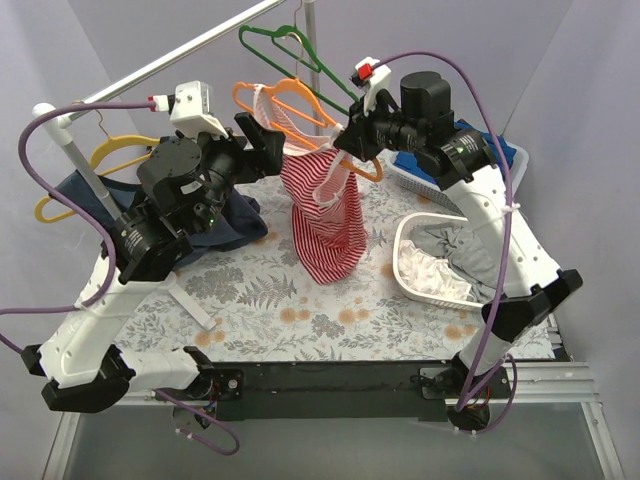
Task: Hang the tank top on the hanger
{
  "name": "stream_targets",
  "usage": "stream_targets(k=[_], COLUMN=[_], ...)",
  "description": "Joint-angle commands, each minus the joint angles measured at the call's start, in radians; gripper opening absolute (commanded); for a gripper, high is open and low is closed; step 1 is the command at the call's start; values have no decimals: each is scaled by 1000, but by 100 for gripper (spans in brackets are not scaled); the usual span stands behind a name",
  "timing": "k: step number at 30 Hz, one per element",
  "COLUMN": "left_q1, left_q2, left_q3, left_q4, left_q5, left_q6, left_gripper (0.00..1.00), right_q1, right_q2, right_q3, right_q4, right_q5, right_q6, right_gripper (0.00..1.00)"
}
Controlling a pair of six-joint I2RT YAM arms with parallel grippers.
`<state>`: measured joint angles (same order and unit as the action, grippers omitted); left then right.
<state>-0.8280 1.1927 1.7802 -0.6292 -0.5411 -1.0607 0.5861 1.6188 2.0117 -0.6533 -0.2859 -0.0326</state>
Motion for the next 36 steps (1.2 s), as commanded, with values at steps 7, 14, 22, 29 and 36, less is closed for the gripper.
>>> stream_targets(k=[7,14,22,29,36], left_q1=[4,3,3,3,3], left_q2=[-39,-99,-168,-226,-278], left_q3=[-13,-195,-338,-472,-522], left_q4=[31,2,-24,-40,-58], left_q5=[222,388,467,486,478], left_q6=[97,84,61,22,1], left_gripper=[74,73,71,69,68], right_q1=[9,11,52,99,138], right_q2=[104,185,242,286,331], right_q3=[205,277,308,351,372], right_q4=[234,288,327,350,373], right_q5=[-131,-190,-184,-139,-92], right_q6=[-18,-18,-47,-69,-87], right_gripper=[1,1,1,1,1])
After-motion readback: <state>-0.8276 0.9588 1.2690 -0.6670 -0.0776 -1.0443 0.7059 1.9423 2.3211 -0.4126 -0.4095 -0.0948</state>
